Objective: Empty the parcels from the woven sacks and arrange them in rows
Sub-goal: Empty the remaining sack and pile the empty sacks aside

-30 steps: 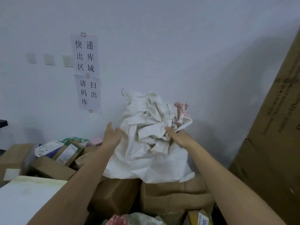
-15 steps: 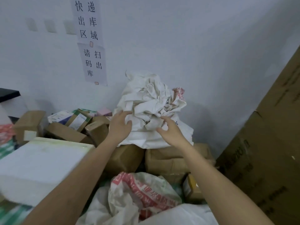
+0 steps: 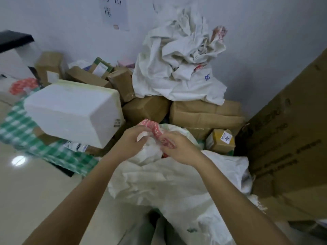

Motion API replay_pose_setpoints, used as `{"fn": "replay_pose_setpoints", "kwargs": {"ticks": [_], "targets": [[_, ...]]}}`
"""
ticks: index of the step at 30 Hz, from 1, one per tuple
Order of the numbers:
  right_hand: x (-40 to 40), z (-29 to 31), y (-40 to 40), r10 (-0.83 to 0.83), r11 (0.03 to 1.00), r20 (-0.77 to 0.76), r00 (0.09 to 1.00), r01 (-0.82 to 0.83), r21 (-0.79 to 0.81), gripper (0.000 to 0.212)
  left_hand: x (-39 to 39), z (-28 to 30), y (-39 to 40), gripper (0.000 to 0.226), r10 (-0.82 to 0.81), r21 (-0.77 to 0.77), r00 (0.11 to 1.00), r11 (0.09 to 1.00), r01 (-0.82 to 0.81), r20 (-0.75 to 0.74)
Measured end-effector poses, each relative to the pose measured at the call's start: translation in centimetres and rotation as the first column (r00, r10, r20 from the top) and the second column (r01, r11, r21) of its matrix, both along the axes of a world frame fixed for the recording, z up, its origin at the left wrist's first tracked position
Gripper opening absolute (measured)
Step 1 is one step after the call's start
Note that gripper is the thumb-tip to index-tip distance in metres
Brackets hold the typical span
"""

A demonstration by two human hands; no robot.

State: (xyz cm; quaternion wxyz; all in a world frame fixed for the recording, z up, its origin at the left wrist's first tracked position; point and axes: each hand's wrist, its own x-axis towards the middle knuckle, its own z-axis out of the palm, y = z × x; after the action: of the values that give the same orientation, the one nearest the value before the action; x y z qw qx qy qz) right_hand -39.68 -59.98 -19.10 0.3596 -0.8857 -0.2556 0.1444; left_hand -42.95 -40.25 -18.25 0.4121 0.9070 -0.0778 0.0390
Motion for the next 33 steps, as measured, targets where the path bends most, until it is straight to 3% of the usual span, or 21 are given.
{"fn": "replay_pose_setpoints", "kwargs": {"ticks": [3, 6, 10, 12, 22, 27, 33], "targets": [[-2.5, -1.4, 0.0, -0.049, 0.999, 0.046, 0.998, 0.048, 0.018, 0.031, -2.6, -1.9, 1.0, 0.025, 0.07, 0.067, 0.996, 0.996, -0.066, -0.051], [-5.3, -1.4, 0.0, -0.053, 0.998, 0.013, 0.998, 0.053, 0.018, 0.036, -5.2, -3.5, 1.9, 0.022, 0.1, 0.029, 0.995, 0.995, -0.1, -0.014], [-7.1, -1.4, 0.0, 0.095, 0.978, -0.017, 0.995, -0.096, -0.183, 0.065, -7.6, -5.1, 2.2, 0.03, 0.151, 0.011, 0.987, 0.988, -0.151, -0.049], [-7.2, -2.1, 0.3, 0.137, 0.961, -0.007, 0.99, -0.135, -0.24, 0.072, -8.4, -5.6, 2.3, 0.046, 0.168, 0.038, 0.983, 0.985, -0.166, -0.072], [-6.6, -4.9, 2.5, 0.008, 0.962, 0.237, 0.972, 0.057, -0.268, 0.031, -10.6, -7.7, 4.9, 0.08, 0.183, 0.196, 0.981, 0.966, -0.167, -0.063], [-7.0, -5.4, 2.8, -0.049, 0.973, 0.19, 0.981, 0.089, -0.212, 0.028, -10.9, -8.7, 5.3, 0.084, 0.14, 0.275, 0.987, 0.955, -0.114, -0.078], [-7.4, -5.2, 3.1, -0.115, 0.973, 0.142, 0.983, 0.14, -0.184, 0.028, -11.1, -8.8, 4.9, 0.079, 0.184, 0.32, 0.983, 0.932, -0.172, -0.006]]}}
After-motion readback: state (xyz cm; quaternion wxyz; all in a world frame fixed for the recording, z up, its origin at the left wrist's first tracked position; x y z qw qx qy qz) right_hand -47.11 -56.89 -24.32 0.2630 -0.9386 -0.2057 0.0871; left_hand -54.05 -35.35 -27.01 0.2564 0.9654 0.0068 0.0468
